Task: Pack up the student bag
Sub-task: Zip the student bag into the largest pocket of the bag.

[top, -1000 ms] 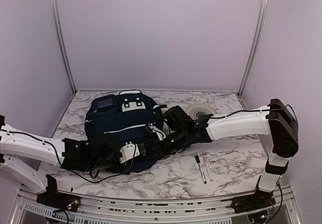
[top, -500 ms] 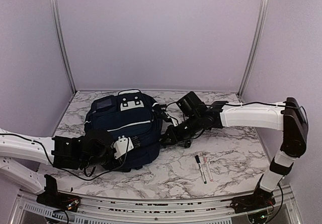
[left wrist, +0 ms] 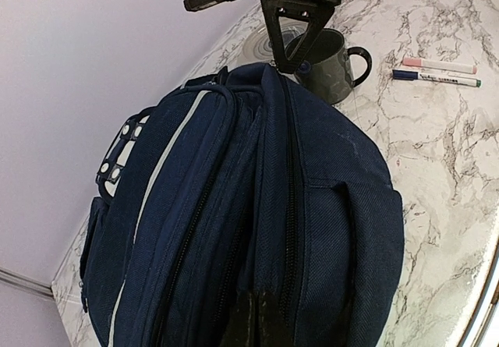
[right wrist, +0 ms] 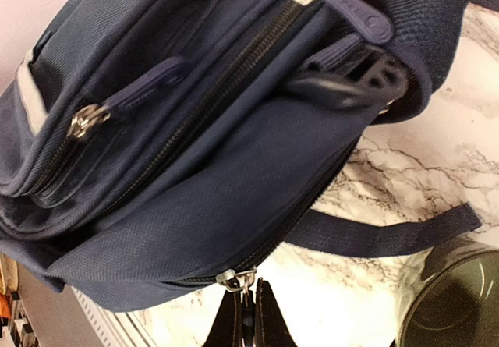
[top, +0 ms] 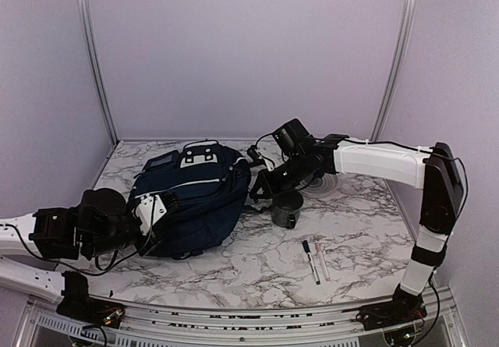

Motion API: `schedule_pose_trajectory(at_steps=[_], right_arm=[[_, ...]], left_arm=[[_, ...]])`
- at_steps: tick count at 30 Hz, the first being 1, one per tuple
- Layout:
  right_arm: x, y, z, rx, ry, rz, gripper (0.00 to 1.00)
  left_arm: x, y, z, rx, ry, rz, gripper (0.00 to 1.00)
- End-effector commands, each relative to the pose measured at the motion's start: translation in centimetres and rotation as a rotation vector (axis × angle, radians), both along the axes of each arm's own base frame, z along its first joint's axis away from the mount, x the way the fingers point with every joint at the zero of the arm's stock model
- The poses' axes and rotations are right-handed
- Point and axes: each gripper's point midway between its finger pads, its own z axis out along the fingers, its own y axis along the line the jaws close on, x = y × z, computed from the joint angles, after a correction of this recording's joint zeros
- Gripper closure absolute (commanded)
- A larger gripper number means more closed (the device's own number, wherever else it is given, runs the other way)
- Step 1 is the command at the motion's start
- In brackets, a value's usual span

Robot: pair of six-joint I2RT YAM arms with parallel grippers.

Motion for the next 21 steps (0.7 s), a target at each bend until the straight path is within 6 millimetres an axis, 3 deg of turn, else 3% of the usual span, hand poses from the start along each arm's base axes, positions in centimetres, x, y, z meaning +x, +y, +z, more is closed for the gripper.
schedule_pose_trajectory(at_steps=[1,6,13,21], right_arm=[[7.4,-4.1,0.4,-0.119,-0.132,-0.2,1.0],[9.6,-3.1,0.7,-0.119,-0.165,-0.208,1.0],[13.8,-4.3,-0.7,-0.214,-0.257,-0.288,1.0],[14.5,-3.4,0.3,-0.156,-0.29,-0.302,1.0]], left_arm=[[-0.4,1.6,1.5,-0.047,-0.021,0.032,1.0],[-0.5,1.8,1.9,-0.056,-0.033,0.036,1.0],[-0.6,1.7,1.3,-0.027,-0.034,0.027,1.0],[-0.8,1.2,0.5,-0.006,-0.018,0.012,1.0]])
